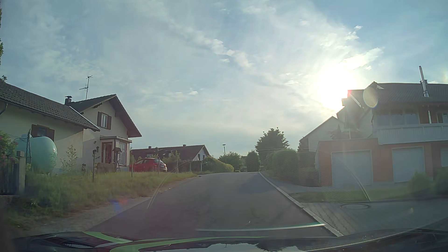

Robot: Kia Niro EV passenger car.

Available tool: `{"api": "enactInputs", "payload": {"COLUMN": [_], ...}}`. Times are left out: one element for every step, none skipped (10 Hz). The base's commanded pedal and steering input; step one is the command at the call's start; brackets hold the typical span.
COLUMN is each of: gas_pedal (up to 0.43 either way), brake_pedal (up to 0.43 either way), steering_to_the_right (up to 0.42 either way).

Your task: Follow the waypoints while adhering to traffic rules and regulations

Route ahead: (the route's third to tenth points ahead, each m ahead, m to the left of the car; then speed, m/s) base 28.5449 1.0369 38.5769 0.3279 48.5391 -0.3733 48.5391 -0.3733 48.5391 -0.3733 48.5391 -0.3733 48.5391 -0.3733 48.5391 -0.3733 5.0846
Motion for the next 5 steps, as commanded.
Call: {"api": "enactInputs", "payload": {"gas_pedal": [0.209,0.209,0.209,0.209,0.209], "brake_pedal": [0.0,0.0,0.0,0.0,0.0], "steering_to_the_right": [-0.003,-0.003,-0.003,-0.003,-0.002]}}
